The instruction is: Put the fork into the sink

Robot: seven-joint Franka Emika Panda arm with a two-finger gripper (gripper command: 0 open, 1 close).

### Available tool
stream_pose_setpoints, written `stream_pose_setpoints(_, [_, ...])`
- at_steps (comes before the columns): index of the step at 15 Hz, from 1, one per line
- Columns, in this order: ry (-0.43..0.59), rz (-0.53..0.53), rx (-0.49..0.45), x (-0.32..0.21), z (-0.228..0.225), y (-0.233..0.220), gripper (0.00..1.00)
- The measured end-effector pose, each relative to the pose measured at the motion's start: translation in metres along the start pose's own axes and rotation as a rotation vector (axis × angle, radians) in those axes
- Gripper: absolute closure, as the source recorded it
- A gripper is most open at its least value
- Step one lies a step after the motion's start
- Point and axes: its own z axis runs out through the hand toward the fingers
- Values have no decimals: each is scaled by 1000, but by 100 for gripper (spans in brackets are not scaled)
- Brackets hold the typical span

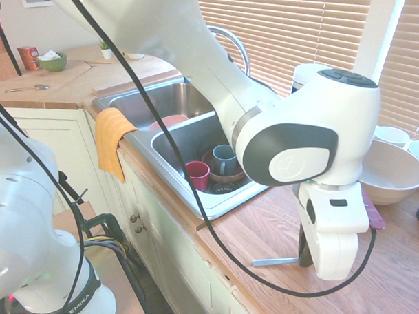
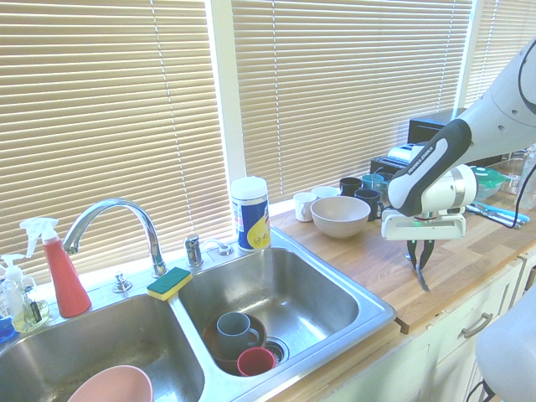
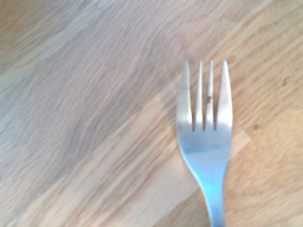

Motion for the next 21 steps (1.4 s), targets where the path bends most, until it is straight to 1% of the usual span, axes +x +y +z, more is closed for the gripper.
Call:
stream_pose_setpoints(3, [-10,10,14,1,-3,-1,100])
stream_pose_setpoints(5, [-13,15,40,6,-17,-5,100])
stream_pose_setpoints(7, [-4,0,81,10,-54,-13,100])
stream_pose_setpoints(8, [14,-28,102,5,-79,-20,100])
stream_pose_setpoints(9, [36,-74,120,-10,-104,-30,100])
stream_pose_setpoints(10, [51,-129,132,-36,-124,-42,100])
stream_pose_setpoints(12, [69,-247,135,-117,-141,-71,100])
stream_pose_setpoints(14, [78,-353,126,-205,-135,-93,100])
stream_pose_setpoints(16, [100,-433,113,-267,-109,-108,100])
stream_pose_setpoints(18, [90,-487,101,-300,-66,-123,100])
stream_pose_setpoints(20, [75,-519,126,-315,-23,-137,100])
stream_pose_setpoints(21, [94,-539,135,-321,-3,-140,100])
